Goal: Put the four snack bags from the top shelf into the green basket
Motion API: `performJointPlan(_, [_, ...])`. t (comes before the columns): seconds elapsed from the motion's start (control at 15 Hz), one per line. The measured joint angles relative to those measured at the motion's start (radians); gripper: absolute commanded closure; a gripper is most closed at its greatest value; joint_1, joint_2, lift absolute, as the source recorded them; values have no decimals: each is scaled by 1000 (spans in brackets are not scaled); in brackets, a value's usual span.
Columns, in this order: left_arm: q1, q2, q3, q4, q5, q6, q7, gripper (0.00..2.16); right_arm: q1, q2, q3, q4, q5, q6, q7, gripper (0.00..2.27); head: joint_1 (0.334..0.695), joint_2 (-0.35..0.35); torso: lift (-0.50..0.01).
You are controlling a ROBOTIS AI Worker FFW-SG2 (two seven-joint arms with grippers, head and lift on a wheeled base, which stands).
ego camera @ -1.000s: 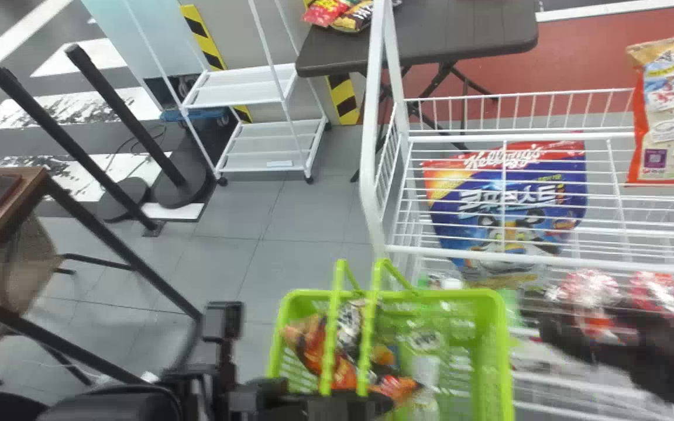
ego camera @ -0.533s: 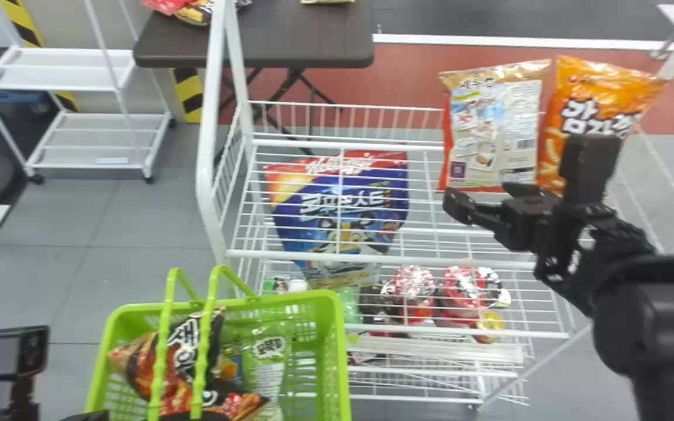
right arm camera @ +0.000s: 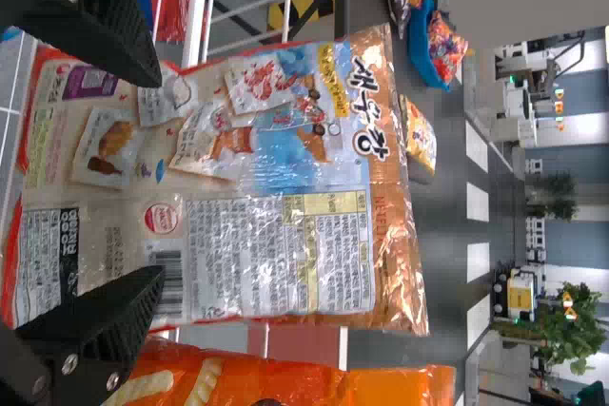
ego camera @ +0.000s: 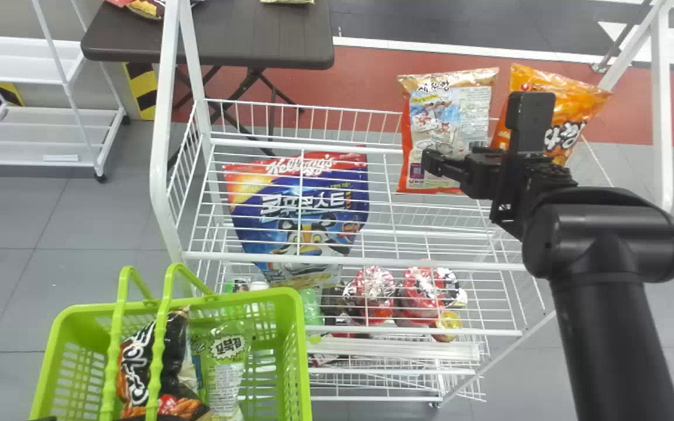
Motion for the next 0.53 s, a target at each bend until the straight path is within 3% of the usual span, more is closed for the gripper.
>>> performJointPlan(0.07, [-1,2,0,1,0,0,0,2145,-4,1,-1,12,1,-9,0,1703,695,-139,0])
performJointPlan(0.13, [-1,3,0,2,0,0,0,2145,-1,1,-1,17,-3,-31,0,2078,695,-138,0])
performJointPlan(0.33, [-1,4,1,2,1,0,0,2145,33,7,2,6,-7,-99,-14,2256,695,-135,0])
performJointPlan(0.53, [0,5,0,-1,1,0,0,2145,59,8,0,1,-7,-140,-11,2256,695,-133,0])
